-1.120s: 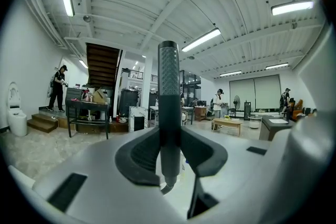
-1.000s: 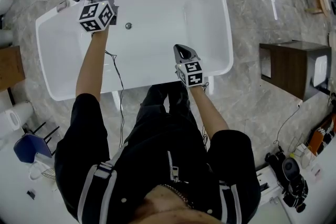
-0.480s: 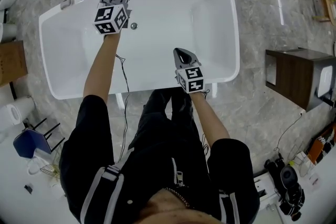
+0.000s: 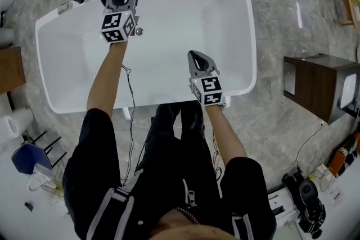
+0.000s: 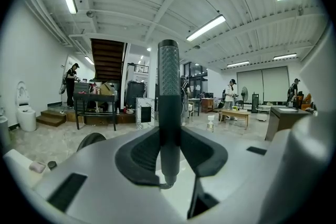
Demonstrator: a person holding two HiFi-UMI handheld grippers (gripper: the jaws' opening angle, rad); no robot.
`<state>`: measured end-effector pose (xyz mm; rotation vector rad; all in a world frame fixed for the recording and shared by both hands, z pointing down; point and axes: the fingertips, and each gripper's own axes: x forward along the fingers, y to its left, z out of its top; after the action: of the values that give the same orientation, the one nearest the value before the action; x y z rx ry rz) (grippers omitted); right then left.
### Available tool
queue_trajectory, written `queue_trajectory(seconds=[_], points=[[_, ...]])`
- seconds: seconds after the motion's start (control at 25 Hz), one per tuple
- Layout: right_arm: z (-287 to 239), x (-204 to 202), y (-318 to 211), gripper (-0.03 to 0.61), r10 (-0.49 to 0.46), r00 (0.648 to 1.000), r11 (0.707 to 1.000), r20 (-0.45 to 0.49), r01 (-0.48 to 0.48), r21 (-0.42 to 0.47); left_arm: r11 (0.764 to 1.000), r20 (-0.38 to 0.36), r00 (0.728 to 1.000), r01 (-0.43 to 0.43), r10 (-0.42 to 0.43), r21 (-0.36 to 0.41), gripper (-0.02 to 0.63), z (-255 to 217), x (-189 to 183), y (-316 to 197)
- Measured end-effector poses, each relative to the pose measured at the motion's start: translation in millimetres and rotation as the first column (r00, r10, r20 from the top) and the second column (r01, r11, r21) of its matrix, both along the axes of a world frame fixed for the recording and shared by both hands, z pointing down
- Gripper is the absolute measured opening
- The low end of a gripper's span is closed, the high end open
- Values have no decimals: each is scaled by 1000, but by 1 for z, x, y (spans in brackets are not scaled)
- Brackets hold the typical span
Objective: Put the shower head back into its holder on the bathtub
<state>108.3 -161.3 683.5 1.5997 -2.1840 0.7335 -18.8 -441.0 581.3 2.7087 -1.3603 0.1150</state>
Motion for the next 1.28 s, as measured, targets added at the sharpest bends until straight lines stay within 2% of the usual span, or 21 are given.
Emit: queue_trajectory(seconds=[0.48,0.76,1.28], points=[[-3,-6,-2,8,-12,999,999,31,11,37,999,-18,998,53,-53,12,132,36,6,-28],[21,-2,6,8,-5,999,1000,35,5,0,997,-21,997,74,-74,-4,132,64,4,-44],[58,7,17,8,12,997,998,78,-7,-56,994,-2,994,110,-109,27,132,108,9,-74]])
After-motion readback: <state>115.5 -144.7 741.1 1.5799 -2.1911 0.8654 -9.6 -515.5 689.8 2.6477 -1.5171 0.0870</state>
